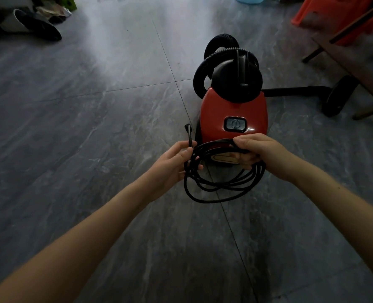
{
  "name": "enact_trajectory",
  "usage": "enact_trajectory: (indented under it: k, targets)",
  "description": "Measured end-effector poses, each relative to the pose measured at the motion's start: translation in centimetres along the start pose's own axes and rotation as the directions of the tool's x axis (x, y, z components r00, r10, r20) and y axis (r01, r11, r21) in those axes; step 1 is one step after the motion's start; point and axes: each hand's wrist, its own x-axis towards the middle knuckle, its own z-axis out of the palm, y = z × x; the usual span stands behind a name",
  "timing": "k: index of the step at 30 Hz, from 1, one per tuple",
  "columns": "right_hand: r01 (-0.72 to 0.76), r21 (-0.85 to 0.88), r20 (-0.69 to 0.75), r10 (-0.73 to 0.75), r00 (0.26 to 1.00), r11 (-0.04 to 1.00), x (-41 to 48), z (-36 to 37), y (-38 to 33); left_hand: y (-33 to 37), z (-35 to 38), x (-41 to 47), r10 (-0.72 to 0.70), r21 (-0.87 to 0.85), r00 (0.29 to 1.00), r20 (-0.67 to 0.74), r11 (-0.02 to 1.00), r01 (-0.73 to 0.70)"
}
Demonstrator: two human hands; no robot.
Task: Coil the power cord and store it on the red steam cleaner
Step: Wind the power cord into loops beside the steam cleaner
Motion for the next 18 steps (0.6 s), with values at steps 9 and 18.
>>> enact_trajectory:
  k: [9,18]
  targets:
    - [-0.001,0.037,0.0,0.001,1.0,0.999,0.0,-0.3,0.3,1.6,0.2,-1.0,0.047,0.146,0.991,0.128,0.987,-0.066]
    - [0.041,0.011,-0.052,-0.04,0.998,0.999,0.2,0.2,0.1,3.4,1.6,-1.0,0.08,0.215,0.963,0.258,0.967,-0.138]
